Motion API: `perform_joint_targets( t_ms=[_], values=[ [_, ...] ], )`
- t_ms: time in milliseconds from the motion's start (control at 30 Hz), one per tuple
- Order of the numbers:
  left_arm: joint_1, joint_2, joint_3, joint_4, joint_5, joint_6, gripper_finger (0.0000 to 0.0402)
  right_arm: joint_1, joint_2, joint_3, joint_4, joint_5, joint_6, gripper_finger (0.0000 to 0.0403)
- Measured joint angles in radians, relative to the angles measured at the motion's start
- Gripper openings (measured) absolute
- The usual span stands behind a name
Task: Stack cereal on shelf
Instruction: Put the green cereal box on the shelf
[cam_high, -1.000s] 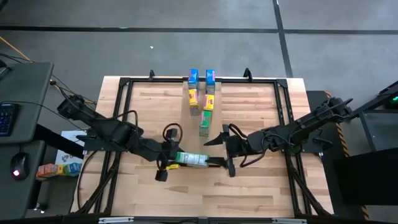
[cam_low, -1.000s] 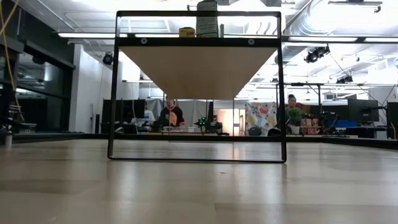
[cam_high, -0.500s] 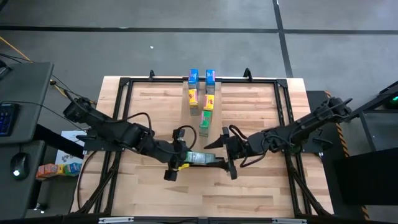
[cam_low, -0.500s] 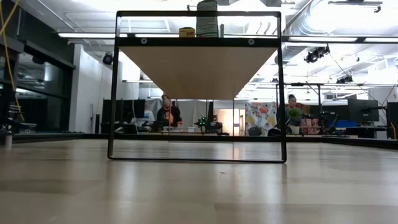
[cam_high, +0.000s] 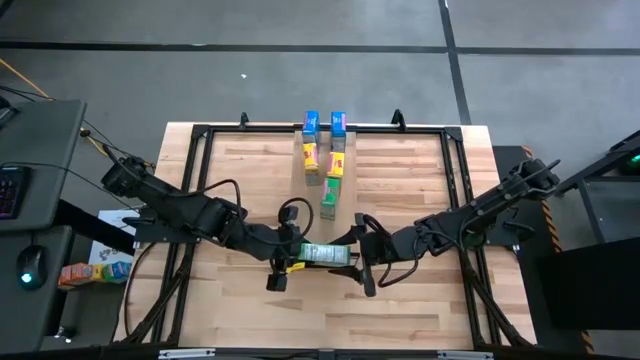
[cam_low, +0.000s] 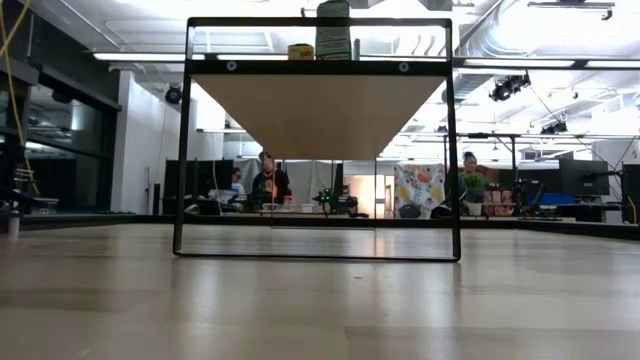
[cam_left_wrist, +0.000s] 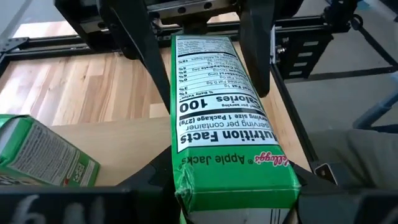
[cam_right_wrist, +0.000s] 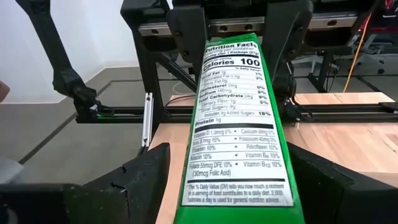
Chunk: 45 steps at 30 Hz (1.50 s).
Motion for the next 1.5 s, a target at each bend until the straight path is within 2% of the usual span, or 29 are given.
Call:
perform_joint_targets(
  t_ms=[267, 633, 1067, 1300, 1500],
  values=[
    [0.0, 0.0, 0.0, -0.052, 0.034, -0.026, 0.0133, 0.0, 0.0, 0.0, 0.001, 0.0, -0.023, 0.027],
    [0.0, 0.004, -0.001, -0.06, 0.034, -0.035, 0.0133, -0.003, 0.0, 0.0, -0.009, -0.003, -0.003, 0.0229],
    [0.005, 0.034, -0.003, -0.057, 0.03, -0.009, 0.0141, -0.003, -0.002, 0.0, -0.061, -0.003, 0.018, 0.0136],
    [0.016, 0.029, 0.0, -0.046, 0.031, 0.002, 0.0142, -0.003, -0.003, 0.001, -0.056, 0.005, 0.03, 0.0146],
    [0.028, 0.031, 0.005, -0.022, 0.016, 0.002, 0.0142, -0.004, -0.001, 0.001, -0.06, 0.027, 0.072, 0.0192]
  ],
)
